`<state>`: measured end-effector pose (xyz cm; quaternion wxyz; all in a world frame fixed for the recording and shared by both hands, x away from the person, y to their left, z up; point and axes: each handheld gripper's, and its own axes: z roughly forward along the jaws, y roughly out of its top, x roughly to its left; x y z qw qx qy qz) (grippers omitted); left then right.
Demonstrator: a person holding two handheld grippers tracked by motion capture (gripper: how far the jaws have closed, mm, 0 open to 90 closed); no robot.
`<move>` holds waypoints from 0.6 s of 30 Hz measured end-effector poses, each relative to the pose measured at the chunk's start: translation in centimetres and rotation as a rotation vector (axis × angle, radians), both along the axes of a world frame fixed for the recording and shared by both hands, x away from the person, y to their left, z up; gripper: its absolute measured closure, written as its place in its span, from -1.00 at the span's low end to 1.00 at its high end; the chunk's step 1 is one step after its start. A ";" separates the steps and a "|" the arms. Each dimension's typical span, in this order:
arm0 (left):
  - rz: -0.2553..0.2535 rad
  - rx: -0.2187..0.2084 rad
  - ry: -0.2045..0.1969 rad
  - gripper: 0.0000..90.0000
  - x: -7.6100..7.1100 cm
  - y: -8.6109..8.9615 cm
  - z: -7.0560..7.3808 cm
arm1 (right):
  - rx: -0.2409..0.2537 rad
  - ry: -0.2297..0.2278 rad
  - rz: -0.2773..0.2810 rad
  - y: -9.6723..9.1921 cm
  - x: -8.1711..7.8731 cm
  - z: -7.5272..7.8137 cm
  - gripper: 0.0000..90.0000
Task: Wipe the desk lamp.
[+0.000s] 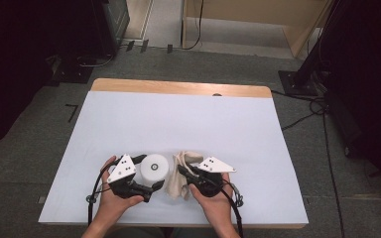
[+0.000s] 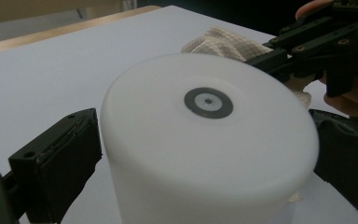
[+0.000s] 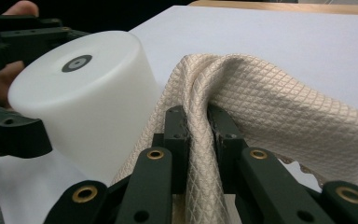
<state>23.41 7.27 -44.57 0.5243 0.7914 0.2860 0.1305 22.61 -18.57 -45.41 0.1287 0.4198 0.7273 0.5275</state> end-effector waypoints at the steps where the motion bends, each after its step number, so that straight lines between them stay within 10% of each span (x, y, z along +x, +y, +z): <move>1: 0.022 0.003 0.003 -1.00 -0.2 -0.2 0.1 | -0.001 0.003 -0.003 -0.1 0.0 0.0 0.77; 18: 0.167 0.075 0.015 -0.84 -1.2 -1.5 -0.3 | -0.019 0.007 -0.009 -0.4 0.2 -0.3 0.77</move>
